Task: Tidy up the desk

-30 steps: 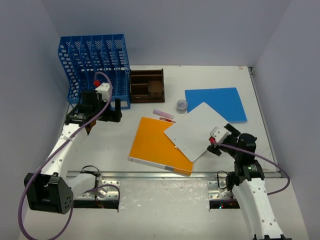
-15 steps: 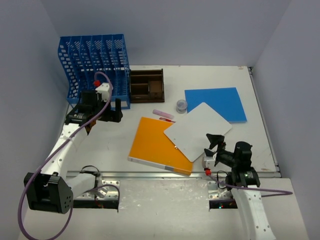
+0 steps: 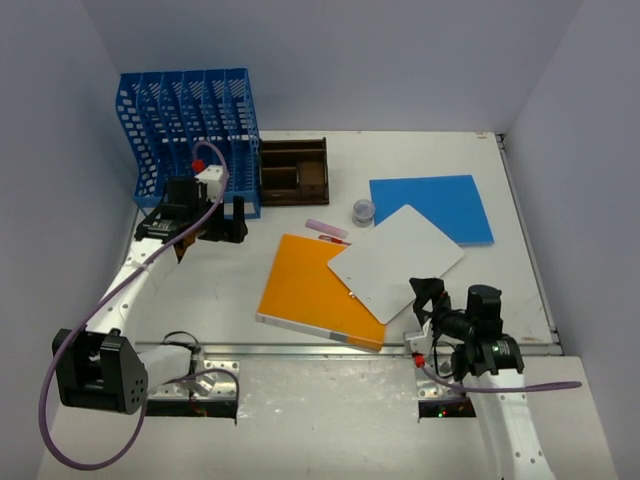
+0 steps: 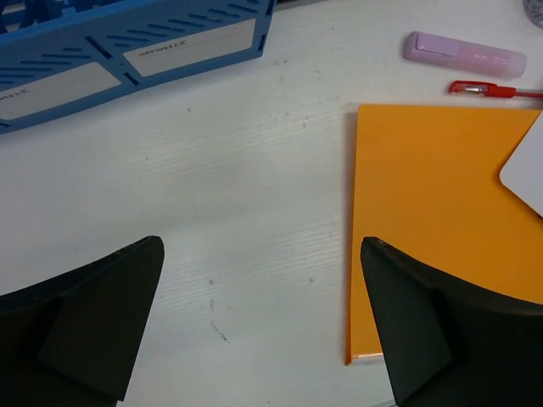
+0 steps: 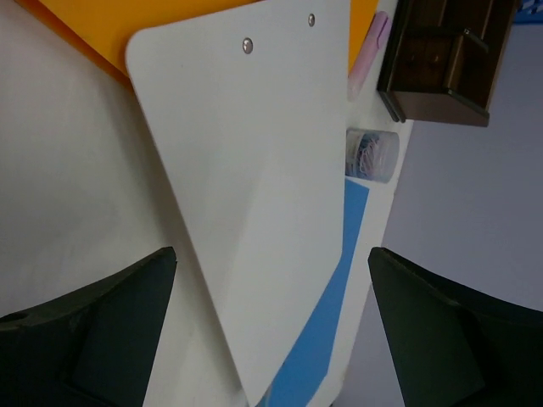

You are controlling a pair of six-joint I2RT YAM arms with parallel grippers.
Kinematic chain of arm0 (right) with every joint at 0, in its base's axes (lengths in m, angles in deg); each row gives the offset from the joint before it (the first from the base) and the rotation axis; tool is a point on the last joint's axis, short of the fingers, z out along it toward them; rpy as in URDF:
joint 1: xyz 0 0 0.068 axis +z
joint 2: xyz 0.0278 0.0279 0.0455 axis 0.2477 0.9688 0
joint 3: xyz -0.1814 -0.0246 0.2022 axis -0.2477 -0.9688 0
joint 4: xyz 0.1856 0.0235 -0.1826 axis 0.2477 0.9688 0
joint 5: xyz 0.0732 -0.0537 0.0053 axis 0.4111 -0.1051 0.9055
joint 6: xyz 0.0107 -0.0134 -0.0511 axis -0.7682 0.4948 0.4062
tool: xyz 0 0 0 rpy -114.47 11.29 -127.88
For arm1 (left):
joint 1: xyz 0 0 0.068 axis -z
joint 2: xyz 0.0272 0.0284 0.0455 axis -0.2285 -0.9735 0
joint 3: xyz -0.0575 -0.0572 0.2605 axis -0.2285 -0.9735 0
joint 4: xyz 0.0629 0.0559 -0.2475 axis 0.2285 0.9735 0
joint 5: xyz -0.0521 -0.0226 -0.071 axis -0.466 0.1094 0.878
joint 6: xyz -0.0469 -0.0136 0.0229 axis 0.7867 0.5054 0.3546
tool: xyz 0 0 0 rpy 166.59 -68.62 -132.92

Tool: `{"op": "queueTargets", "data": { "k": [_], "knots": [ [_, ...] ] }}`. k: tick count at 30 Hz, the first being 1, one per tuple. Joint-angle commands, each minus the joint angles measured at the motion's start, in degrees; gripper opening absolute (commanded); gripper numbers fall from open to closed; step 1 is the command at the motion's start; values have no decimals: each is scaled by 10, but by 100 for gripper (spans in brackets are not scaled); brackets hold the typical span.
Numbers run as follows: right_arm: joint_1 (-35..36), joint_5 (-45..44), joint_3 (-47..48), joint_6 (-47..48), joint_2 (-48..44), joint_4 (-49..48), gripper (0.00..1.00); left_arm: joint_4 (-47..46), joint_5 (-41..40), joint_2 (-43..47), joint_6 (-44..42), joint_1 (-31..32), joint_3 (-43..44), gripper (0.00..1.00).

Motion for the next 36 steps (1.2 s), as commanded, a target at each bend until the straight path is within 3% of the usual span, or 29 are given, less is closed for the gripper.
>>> {"op": "queueTargets", "data": {
  "k": [1, 5, 12, 18, 24, 31, 35, 36],
  "knots": [
    [-1, -25, -122, 27, -8, -18, 96, -21, 10, -9, 7, 3, 36, 100],
    [-1, -37, -137, 32, 63, -88, 96, -22, 12, -20, 9, 3, 45, 100],
    [-1, -26, -96, 42, 214, -126, 95, -23, 11, -34, 12, 3, 54, 100],
    [-1, -28, -125, 33, 295, -296, 93, -29, 7, -40, 13, 3, 51, 100],
    [-1, -14, -183, 41, 403, -483, 83, -36, 3, -50, 12, 3, 54, 100],
    [-1, 8, -224, 91, 536, -692, 69, -40, 1, -62, 13, 3, 75, 100],
    [-1, 22, -233, 109, 558, -709, 51, -40, -6, -62, 12, 3, 77, 100],
    [-1, 23, -241, 112, 558, -717, 38, -40, -8, -62, 12, 3, 76, 100]
  ]
}}
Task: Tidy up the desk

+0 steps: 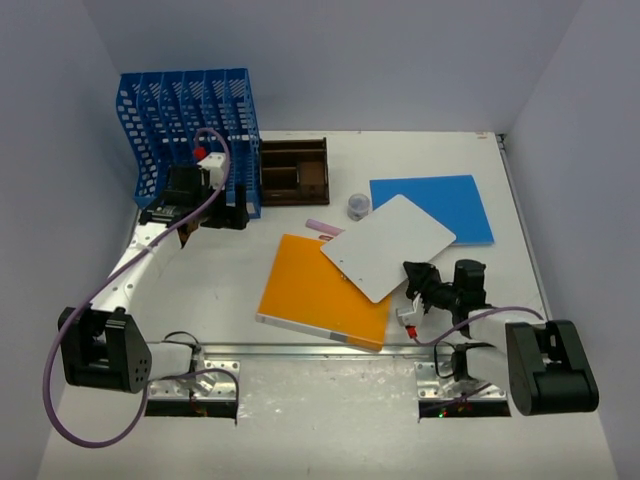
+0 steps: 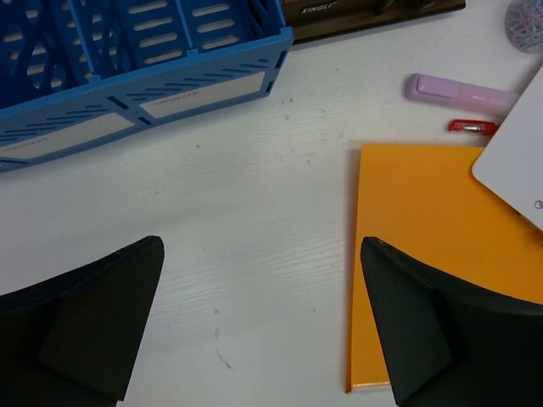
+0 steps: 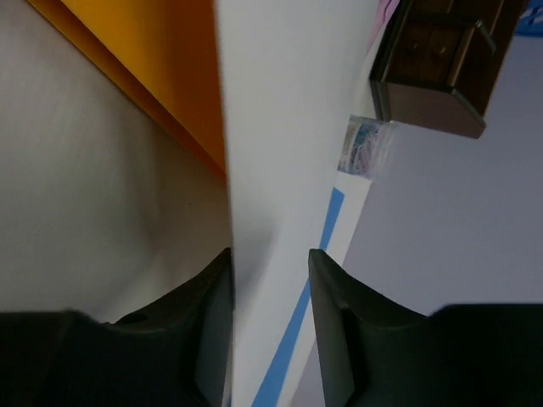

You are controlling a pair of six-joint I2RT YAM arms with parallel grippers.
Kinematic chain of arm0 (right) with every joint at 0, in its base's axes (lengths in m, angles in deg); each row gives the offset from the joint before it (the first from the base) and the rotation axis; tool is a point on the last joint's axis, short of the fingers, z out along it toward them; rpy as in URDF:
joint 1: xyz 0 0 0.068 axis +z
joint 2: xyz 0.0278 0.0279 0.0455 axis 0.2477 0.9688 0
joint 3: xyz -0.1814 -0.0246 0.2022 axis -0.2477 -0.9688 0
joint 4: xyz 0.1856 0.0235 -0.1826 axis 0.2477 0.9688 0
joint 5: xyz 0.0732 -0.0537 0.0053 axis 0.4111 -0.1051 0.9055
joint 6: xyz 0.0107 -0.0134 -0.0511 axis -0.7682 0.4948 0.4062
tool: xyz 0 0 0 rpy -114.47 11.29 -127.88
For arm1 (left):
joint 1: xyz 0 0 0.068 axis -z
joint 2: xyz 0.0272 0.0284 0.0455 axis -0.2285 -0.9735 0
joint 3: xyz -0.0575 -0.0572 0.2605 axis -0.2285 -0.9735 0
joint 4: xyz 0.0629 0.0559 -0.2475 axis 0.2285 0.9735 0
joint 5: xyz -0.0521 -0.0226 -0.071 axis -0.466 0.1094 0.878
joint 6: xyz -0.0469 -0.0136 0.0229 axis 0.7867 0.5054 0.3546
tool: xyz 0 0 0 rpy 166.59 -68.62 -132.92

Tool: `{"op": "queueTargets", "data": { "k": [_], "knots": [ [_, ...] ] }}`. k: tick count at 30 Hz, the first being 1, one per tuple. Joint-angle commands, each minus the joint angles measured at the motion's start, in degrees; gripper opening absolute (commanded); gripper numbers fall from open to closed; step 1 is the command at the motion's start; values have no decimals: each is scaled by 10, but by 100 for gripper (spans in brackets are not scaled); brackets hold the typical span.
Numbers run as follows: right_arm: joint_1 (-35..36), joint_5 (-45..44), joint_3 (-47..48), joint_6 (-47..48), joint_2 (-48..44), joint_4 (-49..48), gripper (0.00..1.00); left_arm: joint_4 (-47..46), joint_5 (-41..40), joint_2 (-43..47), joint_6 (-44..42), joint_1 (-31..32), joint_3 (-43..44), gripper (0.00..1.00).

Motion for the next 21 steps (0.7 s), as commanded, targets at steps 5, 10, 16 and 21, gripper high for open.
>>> {"op": "queueTargets", "data": {
  "k": [5, 10, 16, 21],
  "knots": [
    [-1, 47, -218, 11, -77, -86, 1, -27, -6, 4, 6, 3, 15, 100],
    [-1, 86, -195, -50, -286, 91, 1, -23, -5, 19, -1, 3, 16, 100],
    [-1, 178, -92, -211, -567, 340, 1, -29, 43, 65, -15, 2, 13, 100],
    [-1, 167, 2, -429, -574, 330, 1, -122, 92, 162, -7, 3, -33, 100]
  ]
}}
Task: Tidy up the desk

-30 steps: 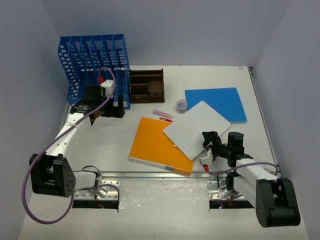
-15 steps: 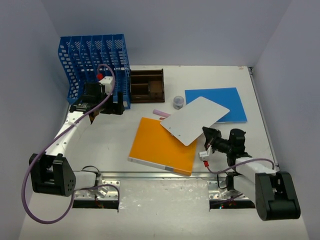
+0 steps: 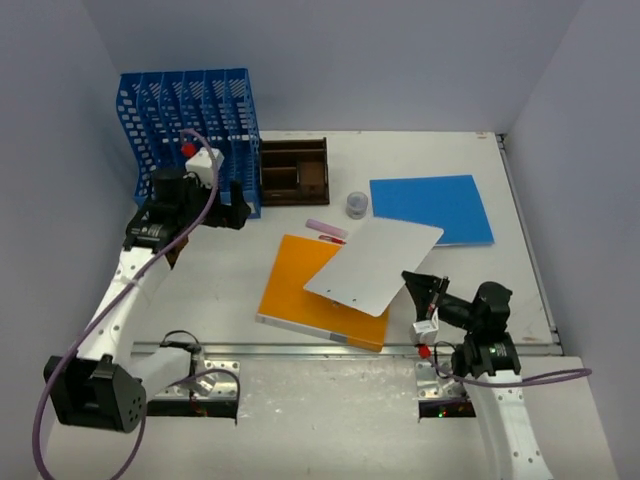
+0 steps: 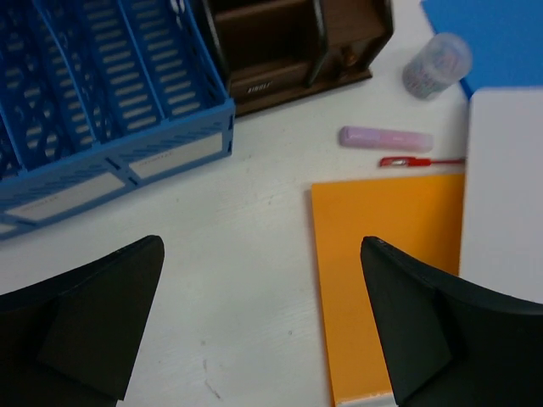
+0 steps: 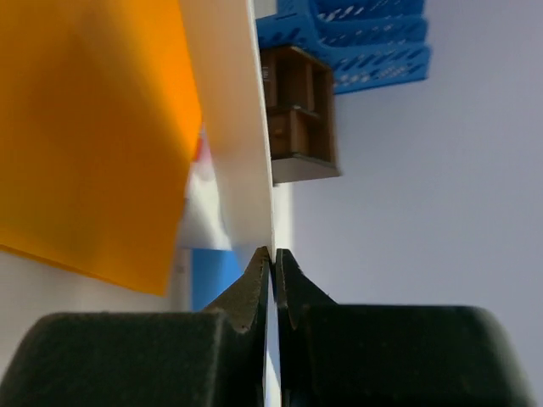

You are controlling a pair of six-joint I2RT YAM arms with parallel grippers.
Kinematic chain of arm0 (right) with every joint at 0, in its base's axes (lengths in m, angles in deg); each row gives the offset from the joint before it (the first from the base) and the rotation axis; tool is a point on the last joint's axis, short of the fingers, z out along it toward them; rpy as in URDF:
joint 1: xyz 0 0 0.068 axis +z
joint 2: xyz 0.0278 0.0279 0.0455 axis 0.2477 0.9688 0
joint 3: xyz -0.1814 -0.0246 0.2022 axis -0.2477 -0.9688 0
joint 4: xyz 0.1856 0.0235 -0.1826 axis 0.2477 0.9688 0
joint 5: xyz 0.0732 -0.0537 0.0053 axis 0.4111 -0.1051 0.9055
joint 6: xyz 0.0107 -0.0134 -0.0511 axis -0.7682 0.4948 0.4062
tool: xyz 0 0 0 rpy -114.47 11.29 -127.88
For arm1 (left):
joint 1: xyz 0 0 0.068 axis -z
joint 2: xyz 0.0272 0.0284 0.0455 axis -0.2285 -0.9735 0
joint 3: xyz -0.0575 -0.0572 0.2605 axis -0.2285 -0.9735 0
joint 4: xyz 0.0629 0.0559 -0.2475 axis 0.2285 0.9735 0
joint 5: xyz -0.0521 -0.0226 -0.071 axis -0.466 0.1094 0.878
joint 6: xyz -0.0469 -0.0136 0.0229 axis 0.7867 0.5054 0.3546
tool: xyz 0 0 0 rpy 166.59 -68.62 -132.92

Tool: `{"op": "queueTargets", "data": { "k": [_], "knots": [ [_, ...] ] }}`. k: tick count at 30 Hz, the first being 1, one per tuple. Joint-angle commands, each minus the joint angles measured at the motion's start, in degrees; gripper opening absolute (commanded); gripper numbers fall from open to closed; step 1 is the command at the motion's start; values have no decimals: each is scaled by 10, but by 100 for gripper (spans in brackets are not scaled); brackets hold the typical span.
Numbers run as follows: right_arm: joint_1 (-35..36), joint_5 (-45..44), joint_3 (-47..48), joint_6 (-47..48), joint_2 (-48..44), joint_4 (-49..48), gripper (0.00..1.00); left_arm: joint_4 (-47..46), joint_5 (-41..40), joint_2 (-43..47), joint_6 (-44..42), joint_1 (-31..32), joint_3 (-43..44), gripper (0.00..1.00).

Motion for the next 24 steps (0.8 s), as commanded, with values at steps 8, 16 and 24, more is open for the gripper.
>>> {"op": "queueTargets", "data": {
  "k": [8, 16, 24],
  "knots": [
    [-1, -20, 233, -546, 235, 11, 1, -232, 183, 179, 24, 3, -107, 99],
    [-1, 66, 380, -844, 415, -38, 1, -179, 272, 161, 22, 3, -72, 90],
    [-1, 117, 398, -1052, 446, -185, 1, -164, 361, 147, 60, 2, -49, 83]
  ]
}}
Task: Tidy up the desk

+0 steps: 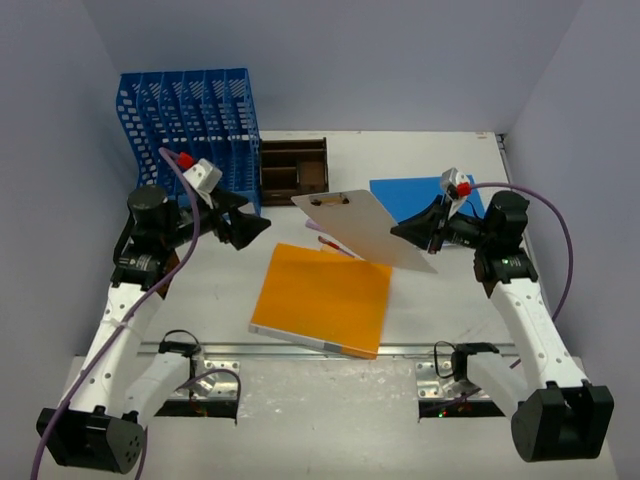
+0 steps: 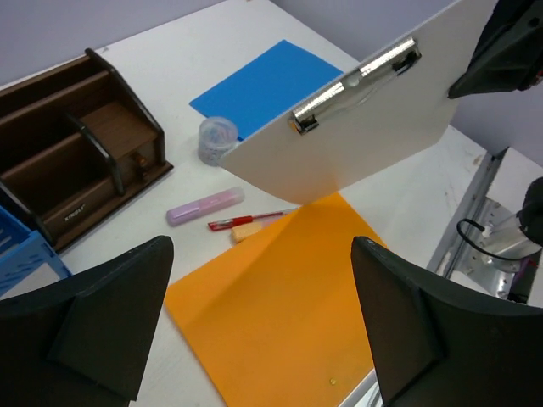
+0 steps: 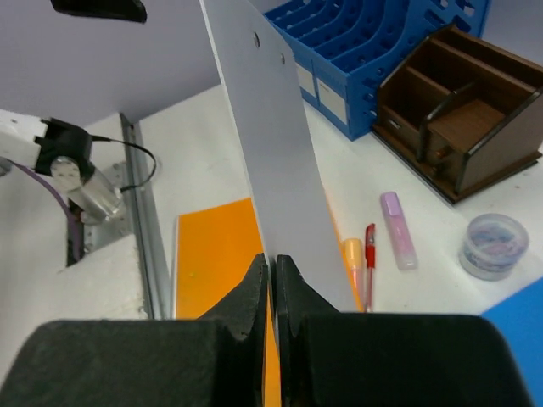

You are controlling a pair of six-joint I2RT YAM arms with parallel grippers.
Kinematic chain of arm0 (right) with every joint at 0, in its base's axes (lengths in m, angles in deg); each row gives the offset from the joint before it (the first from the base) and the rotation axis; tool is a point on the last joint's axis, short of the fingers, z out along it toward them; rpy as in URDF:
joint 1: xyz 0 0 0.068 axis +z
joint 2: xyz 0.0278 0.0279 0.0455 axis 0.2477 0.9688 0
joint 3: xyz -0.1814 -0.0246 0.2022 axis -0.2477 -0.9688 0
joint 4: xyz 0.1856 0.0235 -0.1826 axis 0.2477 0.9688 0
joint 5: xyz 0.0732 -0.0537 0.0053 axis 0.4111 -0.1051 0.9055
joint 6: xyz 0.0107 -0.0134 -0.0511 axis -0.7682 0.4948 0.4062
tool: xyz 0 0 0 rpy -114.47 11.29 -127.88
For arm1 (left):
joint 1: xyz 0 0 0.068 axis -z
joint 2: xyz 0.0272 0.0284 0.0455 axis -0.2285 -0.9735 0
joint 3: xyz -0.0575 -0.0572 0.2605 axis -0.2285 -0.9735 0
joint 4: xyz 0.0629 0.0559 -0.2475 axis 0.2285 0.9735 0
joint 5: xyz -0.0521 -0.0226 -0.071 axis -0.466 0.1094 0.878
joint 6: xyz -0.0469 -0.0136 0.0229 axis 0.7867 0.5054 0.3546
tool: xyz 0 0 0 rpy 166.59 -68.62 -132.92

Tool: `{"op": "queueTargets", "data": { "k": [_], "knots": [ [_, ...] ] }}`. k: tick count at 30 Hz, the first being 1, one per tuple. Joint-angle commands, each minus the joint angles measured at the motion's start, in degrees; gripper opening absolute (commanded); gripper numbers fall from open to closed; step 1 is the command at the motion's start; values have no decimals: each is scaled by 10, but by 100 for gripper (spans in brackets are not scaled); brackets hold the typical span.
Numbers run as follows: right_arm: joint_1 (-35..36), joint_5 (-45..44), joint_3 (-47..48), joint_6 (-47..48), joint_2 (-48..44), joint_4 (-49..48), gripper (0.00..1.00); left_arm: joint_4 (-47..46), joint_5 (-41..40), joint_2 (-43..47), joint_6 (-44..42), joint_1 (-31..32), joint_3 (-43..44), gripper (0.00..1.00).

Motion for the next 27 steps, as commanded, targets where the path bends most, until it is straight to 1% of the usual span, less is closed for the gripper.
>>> {"op": "queueTargets", "data": {
  "k": [1, 5, 6, 8, 11, 15, 18, 23, 25, 27],
  "knots": [
    [0, 56, 28, -153, -5, -97, 1, -19, 71, 5, 16, 3, 19, 84],
    [0, 57, 19, -217, -17, -165, 1, -45, 105, 9, 50, 3, -12, 100],
    [0, 56, 18, -251, -19, -198, 1, -54, 107, 14, 62, 3, -19, 100],
    [0, 49, 22, -284, -20, -229, 1, -84, 100, 25, 74, 3, -38, 100],
    [0, 45, 32, -313, -20, -257, 1, -128, 106, 31, 89, 3, -55, 100],
    [0, 34, 44, -341, -15, -281, 1, -136, 135, 25, 108, 3, -56, 100],
    [0, 31, 44, -359, -9, -300, 1, -157, 153, 26, 128, 3, -74, 100],
    [0, 27, 43, -388, -1, -322, 1, -180, 166, 40, 112, 3, -110, 100],
    [0, 19, 45, -403, 6, -337, 1, -203, 184, 40, 118, 3, -136, 99],
    [0, 13, 49, -424, 14, -351, 1, -263, 191, 42, 156, 4, -175, 99]
  ]
}}
